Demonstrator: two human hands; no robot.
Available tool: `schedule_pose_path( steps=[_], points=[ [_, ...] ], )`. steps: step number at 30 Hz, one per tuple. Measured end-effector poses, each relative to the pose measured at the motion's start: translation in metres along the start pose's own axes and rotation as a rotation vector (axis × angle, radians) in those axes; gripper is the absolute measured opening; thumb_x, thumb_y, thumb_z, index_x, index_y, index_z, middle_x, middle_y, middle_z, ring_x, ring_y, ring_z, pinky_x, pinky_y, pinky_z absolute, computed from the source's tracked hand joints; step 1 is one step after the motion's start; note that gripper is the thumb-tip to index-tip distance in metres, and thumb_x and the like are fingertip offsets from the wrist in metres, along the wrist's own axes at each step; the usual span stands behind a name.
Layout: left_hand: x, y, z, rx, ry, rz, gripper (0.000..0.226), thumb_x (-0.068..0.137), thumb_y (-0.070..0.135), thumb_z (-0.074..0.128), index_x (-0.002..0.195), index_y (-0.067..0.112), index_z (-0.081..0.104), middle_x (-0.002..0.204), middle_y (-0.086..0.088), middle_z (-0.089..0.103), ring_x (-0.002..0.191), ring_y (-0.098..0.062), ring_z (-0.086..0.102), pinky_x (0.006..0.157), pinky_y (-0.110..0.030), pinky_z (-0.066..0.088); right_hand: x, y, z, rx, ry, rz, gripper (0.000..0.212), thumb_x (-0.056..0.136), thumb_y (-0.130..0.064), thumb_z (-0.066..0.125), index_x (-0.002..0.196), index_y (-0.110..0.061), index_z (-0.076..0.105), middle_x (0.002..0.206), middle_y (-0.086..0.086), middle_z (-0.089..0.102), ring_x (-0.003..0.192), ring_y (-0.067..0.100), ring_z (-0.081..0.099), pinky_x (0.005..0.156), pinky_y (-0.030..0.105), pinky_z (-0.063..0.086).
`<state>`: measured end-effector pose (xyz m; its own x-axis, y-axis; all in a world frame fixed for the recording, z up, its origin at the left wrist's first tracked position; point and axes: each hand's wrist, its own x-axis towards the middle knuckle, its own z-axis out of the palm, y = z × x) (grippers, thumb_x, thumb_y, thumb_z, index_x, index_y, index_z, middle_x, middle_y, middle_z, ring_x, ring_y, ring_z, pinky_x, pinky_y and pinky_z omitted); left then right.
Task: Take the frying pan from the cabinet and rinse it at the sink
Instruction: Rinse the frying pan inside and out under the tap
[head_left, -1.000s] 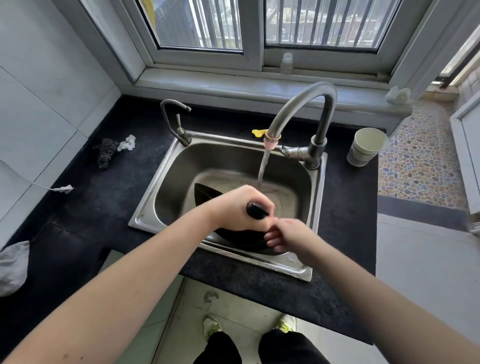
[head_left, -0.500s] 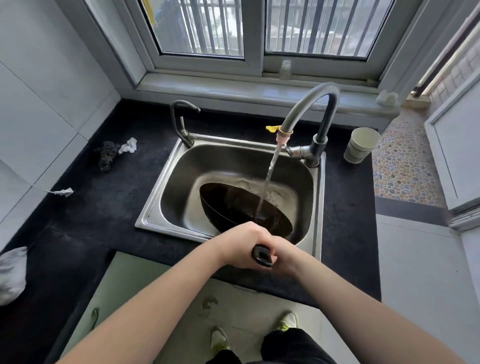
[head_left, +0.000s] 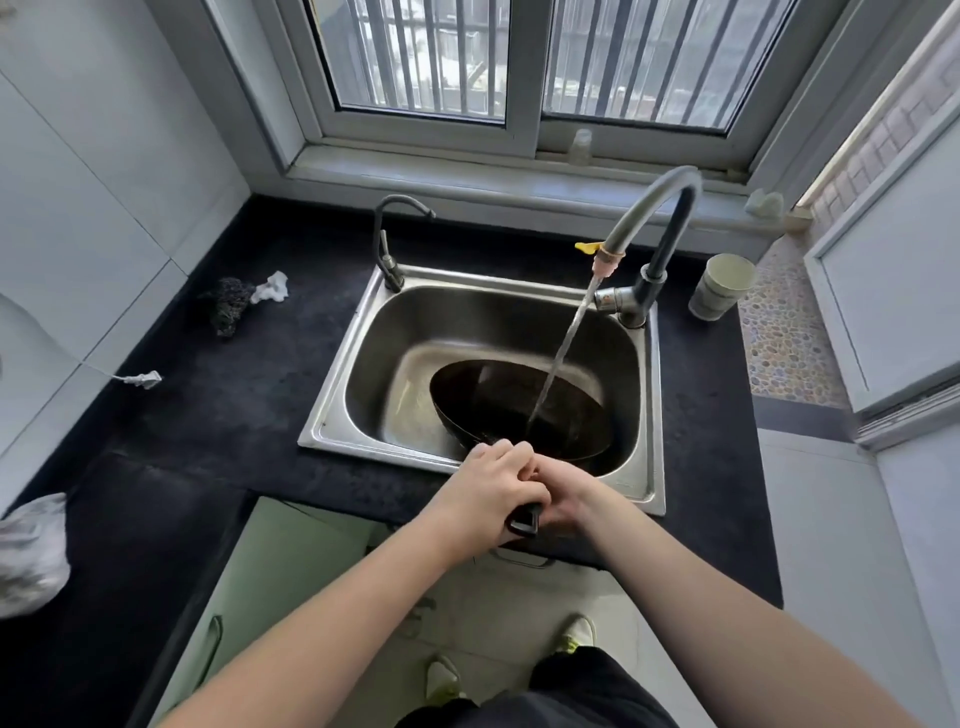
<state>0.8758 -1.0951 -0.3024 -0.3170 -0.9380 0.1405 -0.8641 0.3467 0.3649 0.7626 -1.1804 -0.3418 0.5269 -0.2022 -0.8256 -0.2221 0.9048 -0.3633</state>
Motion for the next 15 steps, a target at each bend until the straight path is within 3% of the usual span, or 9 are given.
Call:
schedule_pose_path(
  steps=[3,6,9,11,13,15],
  points=[
    [-0.015,-0.001,-0.004,-0.159,0.003,0.006,0.038,0.071,0.015,0.065,0.106,0.025,0.071,0.096,0.000,0.048,0.082,-0.015,0.048,0.074,-0.031,0.049,0.000,0.001,0.006,0.092,0.124,-0.019,0.030,0.096,-0.019,0.049,0.076,0.000,0.062,0.061,0.013,0.064,0.054,0.025,0.066,0.046,0.030,0.054],
    [-0.033,0.000,-0.018,-0.468,-0.025,-0.105,0.052,0.072,-0.003,0.055,0.118,0.019,0.066,0.111,0.005,0.053,0.088,-0.005,0.056,0.080,-0.016,0.046,-0.004,0.002,0.012,0.183,0.212,-0.057,0.036,0.101,-0.026,0.044,0.083,0.002,0.057,0.060,0.014,0.064,0.054,0.023,0.065,0.045,0.030,0.055],
    [-0.045,0.002,-0.021,-0.730,0.102,-0.563,0.041,0.079,-0.008,0.043,0.092,0.025,0.065,0.086,0.004,0.068,0.066,0.001,0.058,0.065,-0.017,0.045,-0.002,0.001,0.015,0.295,0.253,-0.076,0.036,0.103,-0.029,0.038,0.087,0.002,0.049,0.051,0.013,0.056,0.046,0.021,0.058,0.040,0.028,0.053],
    [-0.048,-0.007,-0.011,-0.876,0.177,-0.843,0.041,0.081,-0.005,0.038,0.070,0.028,0.061,0.065,-0.003,0.066,0.063,-0.011,0.060,0.067,-0.032,0.049,-0.003,0.002,0.017,0.320,0.281,-0.064,0.037,0.104,-0.029,0.035,0.086,0.001,0.045,0.046,0.011,0.052,0.038,0.019,0.052,0.034,0.024,0.048],
    [-0.047,-0.012,-0.004,-1.048,0.183,-1.047,0.042,0.082,-0.006,0.033,0.064,0.022,0.059,0.063,-0.007,0.062,0.060,-0.021,0.060,0.067,-0.036,0.049,0.000,0.002,0.017,0.343,0.296,-0.046,0.037,0.105,-0.032,0.033,0.087,-0.001,0.044,0.044,0.010,0.050,0.035,0.018,0.050,0.032,0.022,0.045],
    [-0.043,-0.011,-0.002,-1.216,0.153,-1.216,0.033,0.082,-0.005,0.034,0.067,0.012,0.058,0.067,-0.009,0.059,0.055,-0.022,0.058,0.060,-0.031,0.051,0.000,0.002,0.020,0.338,0.298,-0.047,0.035,0.104,-0.030,0.031,0.084,-0.004,0.043,0.041,0.009,0.047,0.030,0.017,0.047,0.031,0.020,0.042]
  ],
)
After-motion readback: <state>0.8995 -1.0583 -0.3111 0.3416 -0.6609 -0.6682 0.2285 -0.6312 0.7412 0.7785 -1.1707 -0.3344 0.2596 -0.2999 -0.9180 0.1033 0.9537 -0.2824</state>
